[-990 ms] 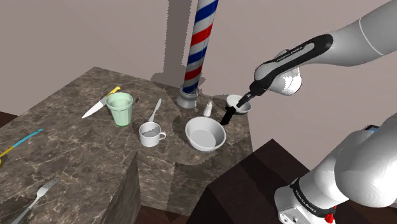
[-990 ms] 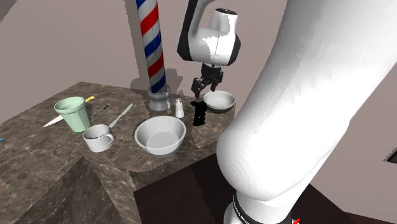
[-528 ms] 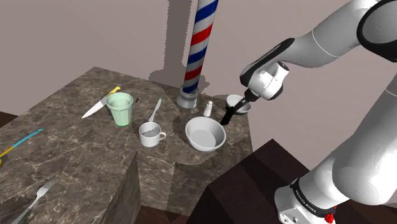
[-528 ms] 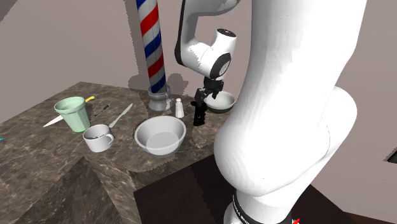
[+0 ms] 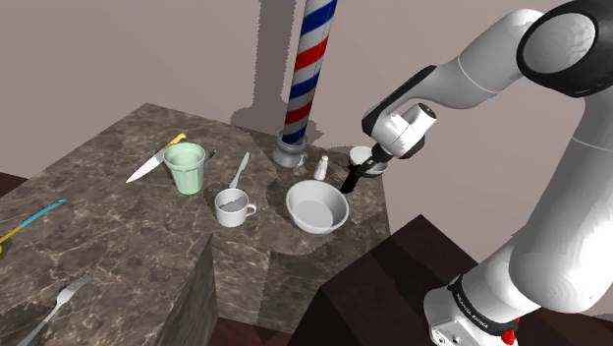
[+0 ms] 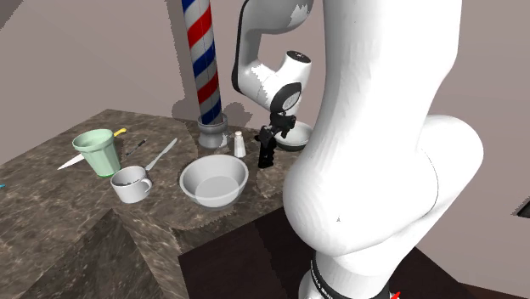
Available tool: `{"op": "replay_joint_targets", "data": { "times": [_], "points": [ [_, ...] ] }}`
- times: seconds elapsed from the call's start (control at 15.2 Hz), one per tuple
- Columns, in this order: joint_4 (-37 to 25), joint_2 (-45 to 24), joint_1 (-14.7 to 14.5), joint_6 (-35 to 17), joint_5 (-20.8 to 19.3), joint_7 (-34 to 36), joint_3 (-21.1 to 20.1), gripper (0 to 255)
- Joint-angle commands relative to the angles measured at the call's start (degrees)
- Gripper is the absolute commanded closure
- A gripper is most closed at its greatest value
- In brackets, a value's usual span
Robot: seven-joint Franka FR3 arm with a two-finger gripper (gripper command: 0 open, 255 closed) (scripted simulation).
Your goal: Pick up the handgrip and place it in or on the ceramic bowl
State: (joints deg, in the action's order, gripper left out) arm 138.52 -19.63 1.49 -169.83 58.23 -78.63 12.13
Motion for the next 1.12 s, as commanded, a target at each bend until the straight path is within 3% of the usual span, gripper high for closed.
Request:
{"op": "replay_joint_targets", "data": {
  "times": [0.0, 0.26, 0.33, 0.92, 0.99, 1.06],
  "points": [
    [-0.16, -0.19, 0.12, -0.04, 0.22, -0.19, -0.14, 0],
    [-0.14, -0.17, 0.11, -0.04, 0.20, -0.18, -0.13, 0],
    [-0.14, -0.17, 0.11, -0.04, 0.20, -0.18, -0.13, 255],
    [-0.14, -0.17, 0.11, -0.04, 0.20, -0.18, -0.13, 255],
    [-0.14, -0.17, 0.11, -0.04, 0.20, -0.18, -0.13, 0],
    [-2.36, -2.23, -3.38, 2.01, -6.10, 8.25, 3.34, 0]
  ]
}}
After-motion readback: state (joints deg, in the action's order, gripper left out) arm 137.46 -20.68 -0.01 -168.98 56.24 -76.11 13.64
